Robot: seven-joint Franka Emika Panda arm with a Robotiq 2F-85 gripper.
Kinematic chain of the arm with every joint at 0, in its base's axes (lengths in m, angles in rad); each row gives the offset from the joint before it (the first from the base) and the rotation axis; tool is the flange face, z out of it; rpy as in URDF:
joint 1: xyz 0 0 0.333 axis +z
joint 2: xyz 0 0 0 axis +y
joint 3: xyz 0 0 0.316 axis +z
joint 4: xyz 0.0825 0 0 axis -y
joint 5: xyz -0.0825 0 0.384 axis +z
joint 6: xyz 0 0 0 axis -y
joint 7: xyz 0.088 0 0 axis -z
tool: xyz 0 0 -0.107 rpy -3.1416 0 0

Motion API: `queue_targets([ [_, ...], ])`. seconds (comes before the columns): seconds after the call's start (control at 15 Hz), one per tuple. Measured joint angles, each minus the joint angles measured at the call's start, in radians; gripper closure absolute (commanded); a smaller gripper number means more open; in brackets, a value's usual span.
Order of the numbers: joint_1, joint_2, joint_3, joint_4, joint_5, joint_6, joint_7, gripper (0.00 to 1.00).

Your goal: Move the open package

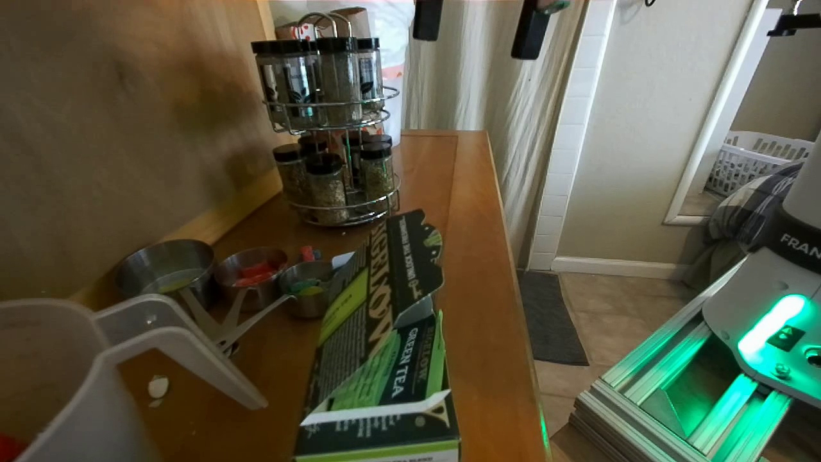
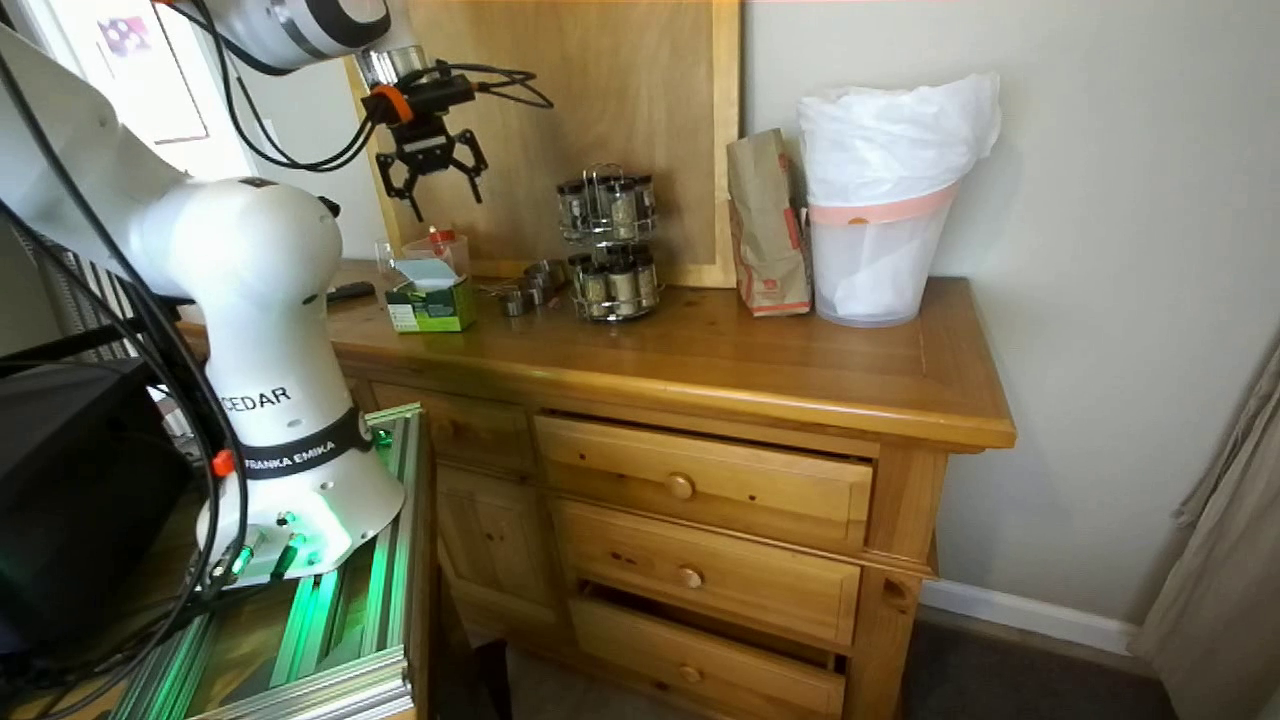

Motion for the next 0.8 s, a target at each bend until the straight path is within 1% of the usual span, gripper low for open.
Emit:
queue_targets([
  [0.4, 0.121, 0.045, -0.048, -0.030, 0.000, 0.181, -0.221, 0.00],
  [0.53, 0.164, 0.074, -0.073, -0.030, 0.003, 0.247, -0.297, 0.00],
  [0.67, 0.220, 0.108, -0.108, -0.030, 0.036, 0.305, -0.383, 0.00],
  [0.8, 0.260, 0.134, -0.141, -0.030, 0.058, 0.328, -0.433, 0.00],
])
